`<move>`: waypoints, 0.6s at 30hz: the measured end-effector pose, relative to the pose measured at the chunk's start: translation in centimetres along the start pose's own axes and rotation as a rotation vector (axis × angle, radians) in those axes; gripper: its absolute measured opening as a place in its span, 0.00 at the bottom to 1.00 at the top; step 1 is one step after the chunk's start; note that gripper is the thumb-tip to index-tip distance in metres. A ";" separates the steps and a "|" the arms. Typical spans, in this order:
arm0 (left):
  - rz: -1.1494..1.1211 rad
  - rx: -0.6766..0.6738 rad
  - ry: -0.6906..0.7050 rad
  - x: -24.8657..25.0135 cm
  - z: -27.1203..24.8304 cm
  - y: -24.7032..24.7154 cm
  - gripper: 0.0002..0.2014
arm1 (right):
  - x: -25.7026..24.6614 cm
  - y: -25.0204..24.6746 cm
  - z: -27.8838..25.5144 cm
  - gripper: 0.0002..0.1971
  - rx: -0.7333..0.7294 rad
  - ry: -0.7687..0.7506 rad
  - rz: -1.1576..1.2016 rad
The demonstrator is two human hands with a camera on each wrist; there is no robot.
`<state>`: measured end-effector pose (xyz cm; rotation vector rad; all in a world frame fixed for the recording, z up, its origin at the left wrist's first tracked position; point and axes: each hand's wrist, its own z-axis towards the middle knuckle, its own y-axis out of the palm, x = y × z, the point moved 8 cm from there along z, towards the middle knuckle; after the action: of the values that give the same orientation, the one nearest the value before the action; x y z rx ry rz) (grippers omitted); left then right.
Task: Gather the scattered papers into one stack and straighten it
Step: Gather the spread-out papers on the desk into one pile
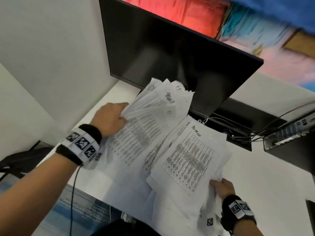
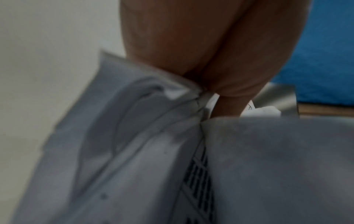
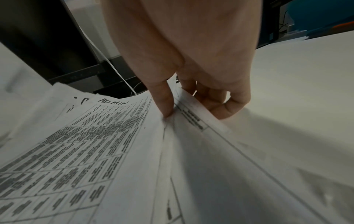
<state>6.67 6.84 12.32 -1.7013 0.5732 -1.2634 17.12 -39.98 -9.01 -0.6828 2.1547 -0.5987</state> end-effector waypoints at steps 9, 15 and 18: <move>-0.728 0.088 0.054 7.3 -3.9 -8.0 0.14 | 0.2 -0.2 0.7 0.21 -0.109 0.005 -0.012; -0.916 -0.178 -0.134 7.7 -2.9 7.7 0.19 | 0.7 -1.7 1.4 0.21 -0.119 0.076 0.165; -0.793 -0.275 -0.319 5.9 -2.9 16.8 0.26 | 1.1 -2.1 1.5 0.31 -0.093 0.094 0.316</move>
<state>8.64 -6.91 0.83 -2.4312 -0.1639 -1.4266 18.25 -42.54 -9.22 -0.3551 2.3277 -0.3701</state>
